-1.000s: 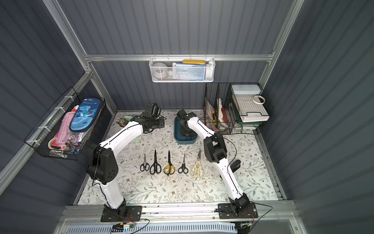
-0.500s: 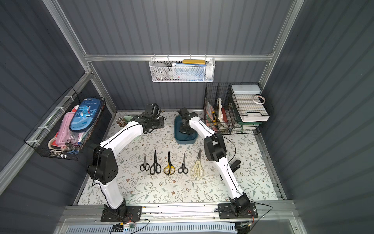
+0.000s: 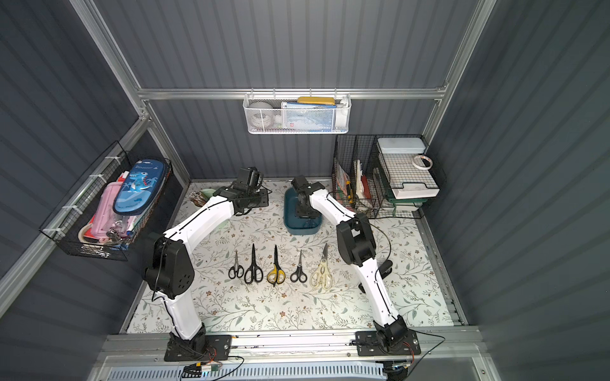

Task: Take the scissors out of the storage box
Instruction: Pick up the scissors from the storage box.

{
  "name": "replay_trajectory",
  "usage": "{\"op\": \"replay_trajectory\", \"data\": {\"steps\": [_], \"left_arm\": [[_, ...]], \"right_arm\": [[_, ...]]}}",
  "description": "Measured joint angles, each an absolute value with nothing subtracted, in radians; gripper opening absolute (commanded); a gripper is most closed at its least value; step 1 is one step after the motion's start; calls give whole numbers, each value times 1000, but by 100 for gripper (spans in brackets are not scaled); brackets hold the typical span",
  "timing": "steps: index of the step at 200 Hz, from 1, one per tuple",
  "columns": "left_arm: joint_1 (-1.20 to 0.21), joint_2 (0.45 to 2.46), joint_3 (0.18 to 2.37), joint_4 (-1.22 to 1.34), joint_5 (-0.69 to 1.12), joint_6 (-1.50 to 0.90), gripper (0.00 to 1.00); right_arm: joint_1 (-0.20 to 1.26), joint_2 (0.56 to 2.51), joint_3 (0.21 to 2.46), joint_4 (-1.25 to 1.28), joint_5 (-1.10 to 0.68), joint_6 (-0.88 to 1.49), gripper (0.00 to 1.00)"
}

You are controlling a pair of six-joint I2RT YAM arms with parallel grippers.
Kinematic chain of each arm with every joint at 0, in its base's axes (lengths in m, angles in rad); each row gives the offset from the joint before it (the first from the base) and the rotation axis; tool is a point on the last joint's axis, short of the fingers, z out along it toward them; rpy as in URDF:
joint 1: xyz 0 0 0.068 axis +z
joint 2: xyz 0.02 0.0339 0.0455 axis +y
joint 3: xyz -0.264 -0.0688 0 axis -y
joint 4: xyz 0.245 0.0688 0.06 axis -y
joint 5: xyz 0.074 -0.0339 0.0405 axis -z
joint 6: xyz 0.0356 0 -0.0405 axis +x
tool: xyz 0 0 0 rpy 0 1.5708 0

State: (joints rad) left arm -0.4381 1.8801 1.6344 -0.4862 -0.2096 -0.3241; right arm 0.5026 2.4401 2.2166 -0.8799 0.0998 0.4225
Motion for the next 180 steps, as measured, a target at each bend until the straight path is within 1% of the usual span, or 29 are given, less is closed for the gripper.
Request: {"op": "replay_trajectory", "data": {"steps": [29, 92, 126, 143, 180], "left_arm": [[-438, 1881, 1634, -486, -209, -324, 41], [-438, 1881, 1634, -487, -210, -321, 41], [-438, 1881, 1634, -487, -210, -318, 41], [-438, 1881, 1634, -487, -210, -314, 41], [-438, 1881, 1634, -487, -210, -310, 41]], "right_arm": [[492, 2433, 2239, -881, 150, 403, 37], [483, 2605, 2380, -943, 186, 415, 39], [482, 2609, 2403, -969, 187, 460, 39], [480, 2616, 2404, -981, 181, 487, 38], [479, 2625, 2425, -993, 141, 524, 31]]}}
